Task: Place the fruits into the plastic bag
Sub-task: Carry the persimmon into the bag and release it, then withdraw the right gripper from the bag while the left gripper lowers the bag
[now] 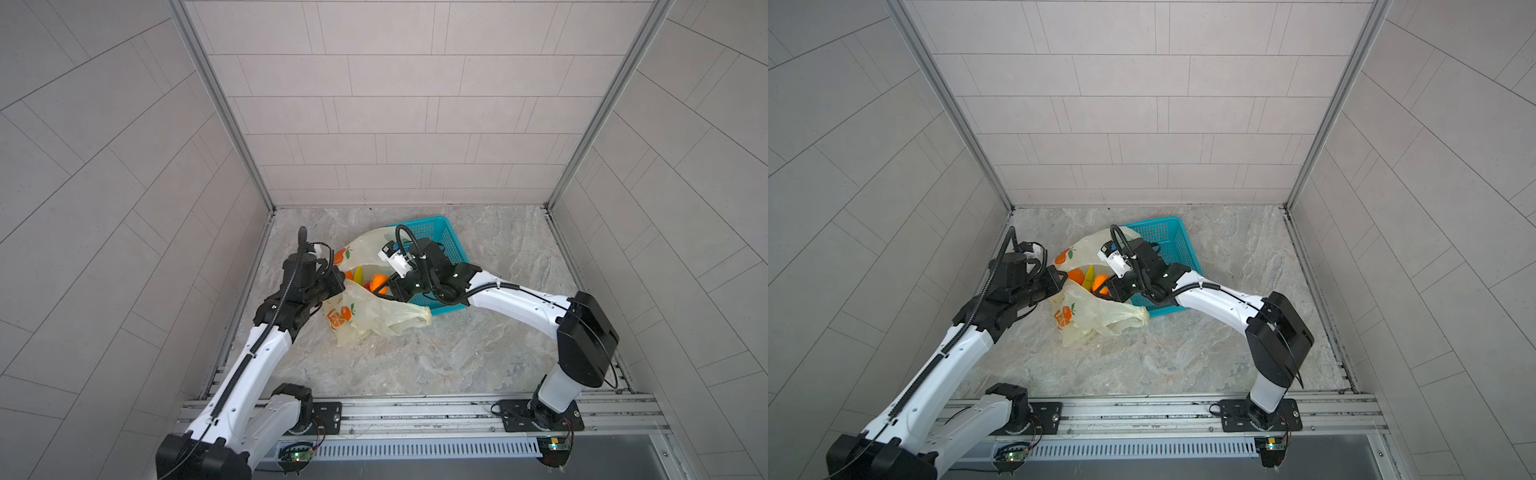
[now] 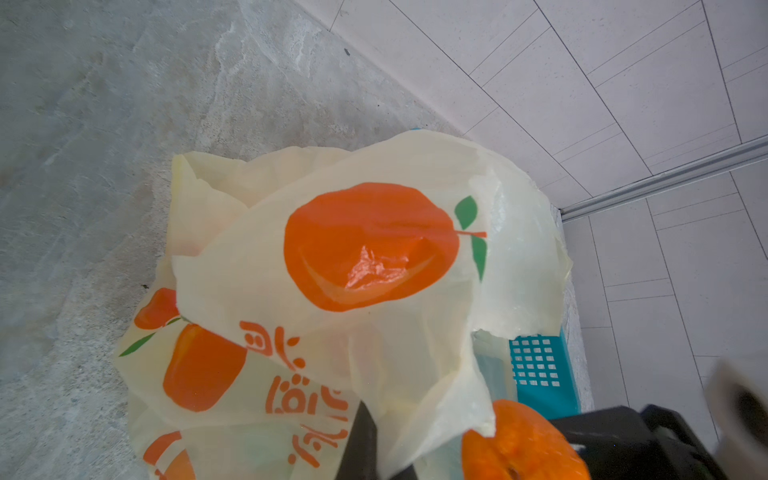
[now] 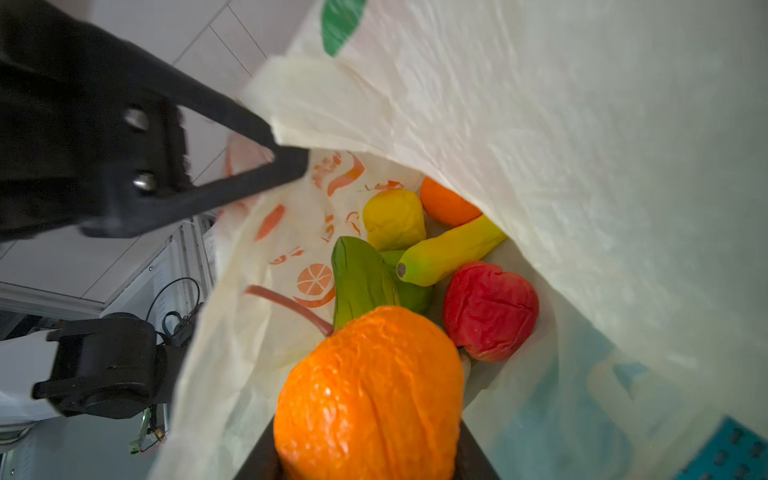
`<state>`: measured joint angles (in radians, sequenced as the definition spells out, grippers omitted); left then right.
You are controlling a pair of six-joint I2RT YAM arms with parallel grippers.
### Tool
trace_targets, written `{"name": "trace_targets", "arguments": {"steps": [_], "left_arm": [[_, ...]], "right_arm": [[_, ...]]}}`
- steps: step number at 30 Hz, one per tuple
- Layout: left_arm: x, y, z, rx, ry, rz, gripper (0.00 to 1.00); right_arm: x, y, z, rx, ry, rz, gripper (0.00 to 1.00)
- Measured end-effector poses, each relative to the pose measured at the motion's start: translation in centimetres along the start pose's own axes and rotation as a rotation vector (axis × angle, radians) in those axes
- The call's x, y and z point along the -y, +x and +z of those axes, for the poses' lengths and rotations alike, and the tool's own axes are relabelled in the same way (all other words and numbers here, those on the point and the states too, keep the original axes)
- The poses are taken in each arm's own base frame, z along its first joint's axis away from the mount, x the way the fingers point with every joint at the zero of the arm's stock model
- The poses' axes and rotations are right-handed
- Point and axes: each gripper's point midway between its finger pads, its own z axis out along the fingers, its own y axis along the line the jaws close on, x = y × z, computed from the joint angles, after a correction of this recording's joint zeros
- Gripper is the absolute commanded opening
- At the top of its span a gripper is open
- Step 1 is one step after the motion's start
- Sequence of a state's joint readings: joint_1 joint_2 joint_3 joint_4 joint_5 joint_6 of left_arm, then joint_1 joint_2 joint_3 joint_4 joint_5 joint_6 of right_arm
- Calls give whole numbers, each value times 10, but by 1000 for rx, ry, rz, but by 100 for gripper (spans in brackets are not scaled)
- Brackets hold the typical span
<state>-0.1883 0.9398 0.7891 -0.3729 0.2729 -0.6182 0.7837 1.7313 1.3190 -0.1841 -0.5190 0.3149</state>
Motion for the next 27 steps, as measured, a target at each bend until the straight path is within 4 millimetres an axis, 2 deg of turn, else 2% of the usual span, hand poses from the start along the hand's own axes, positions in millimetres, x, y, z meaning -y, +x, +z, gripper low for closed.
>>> {"name": "trace_targets", "arguments": {"steps": [4, 7, 10, 14, 16, 18, 20, 27], "left_arm": [[-1, -3, -8, 17, -18, 19, 0], [-4, -1, -11, 15, -32, 25, 0], [-5, -1, -11, 16, -39, 28, 0], [-11, 0, -12, 12, -68, 29, 0], [-13, -2, -14, 19, -87, 30, 0], [-14, -5, -16, 30, -105, 31, 0], [-17, -7, -16, 37, -119, 31, 0], [-27, -10, -17, 59, -177, 22, 0]], "right_arm": [[8, -1, 23, -60, 7, 11, 41], [3, -1, 40, -104, -7, -5, 50], [-13, 8, 54, -160, -37, -35, 65], [-31, 23, 58, -209, -73, -62, 77], [-31, 28, 55, -210, -65, -63, 79], [-23, 29, 43, -197, -38, -54, 80], [-11, 22, 25, -156, -2, -44, 80], [23, -38, -70, 159, 131, -37, 80]]}}
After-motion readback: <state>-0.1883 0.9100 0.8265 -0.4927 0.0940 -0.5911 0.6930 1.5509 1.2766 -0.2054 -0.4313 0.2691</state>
